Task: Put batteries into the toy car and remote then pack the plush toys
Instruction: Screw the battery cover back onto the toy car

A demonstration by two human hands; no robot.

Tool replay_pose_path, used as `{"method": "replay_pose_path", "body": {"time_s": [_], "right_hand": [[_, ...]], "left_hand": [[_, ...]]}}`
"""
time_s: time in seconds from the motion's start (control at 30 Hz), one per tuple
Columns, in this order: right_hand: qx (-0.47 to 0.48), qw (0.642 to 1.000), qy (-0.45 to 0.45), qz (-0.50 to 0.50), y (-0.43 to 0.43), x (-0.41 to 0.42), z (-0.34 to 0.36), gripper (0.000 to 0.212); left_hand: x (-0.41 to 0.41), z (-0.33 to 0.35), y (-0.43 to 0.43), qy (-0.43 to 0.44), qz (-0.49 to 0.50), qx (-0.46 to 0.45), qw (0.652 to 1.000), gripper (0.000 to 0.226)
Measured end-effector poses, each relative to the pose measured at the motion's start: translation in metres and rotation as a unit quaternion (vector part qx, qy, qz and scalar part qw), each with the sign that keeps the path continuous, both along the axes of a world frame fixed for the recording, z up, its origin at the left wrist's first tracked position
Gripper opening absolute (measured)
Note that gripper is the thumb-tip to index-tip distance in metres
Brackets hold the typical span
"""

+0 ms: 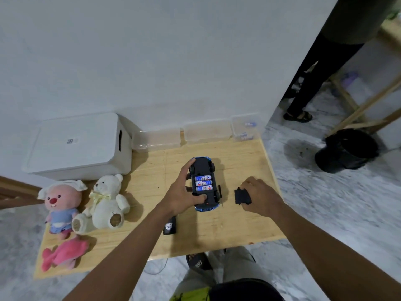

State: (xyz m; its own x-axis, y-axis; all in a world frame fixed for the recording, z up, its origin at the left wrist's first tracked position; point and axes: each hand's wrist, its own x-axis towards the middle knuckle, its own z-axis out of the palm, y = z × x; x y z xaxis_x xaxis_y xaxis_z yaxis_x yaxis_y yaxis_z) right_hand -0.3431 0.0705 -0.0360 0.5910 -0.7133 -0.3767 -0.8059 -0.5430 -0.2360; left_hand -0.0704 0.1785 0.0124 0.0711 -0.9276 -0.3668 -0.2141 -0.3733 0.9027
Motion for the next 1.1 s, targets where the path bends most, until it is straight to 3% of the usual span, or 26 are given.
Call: {"method": "replay_pose_path", "body": {"time_s": [0.1, 0.23, 0.4, 0.67, 1.1], "right_hand": [[-0.024, 0.999, -0.019, -0.026, 0.001, 0.002, 0.003, 0.056], [-0.012, 0.967, -0.201, -0.158, -0.008, 0.017, 0.026, 0.051], [-0.016, 0.937, -0.343, -0.064, -0.018, 0.055, 0.068, 0.049], [-0.08, 0.952, -0.282, 0.092, -0.009, 0.087, 0.079, 0.053], [-0.033, 0.961, -0.258, 0.091, -0.002, 0.091, 0.079, 0.055]], "left_hand": [[0.002, 0.002, -0.001, -0.003, -0.001, 0.004, 1.0, 0.111], [0.005, 0.008, -0.001, 0.001, -0.011, 0.008, 1.0, 0.115], [0.005, 0.017, -0.003, 0.01, -0.018, -0.001, 1.0, 0.116], [0.006, 0.027, 0.0, 0.019, -0.001, -0.012, 1.0, 0.117], [0.006, 0.031, 0.004, 0.022, -0.008, -0.015, 1.0, 0.115]]}}
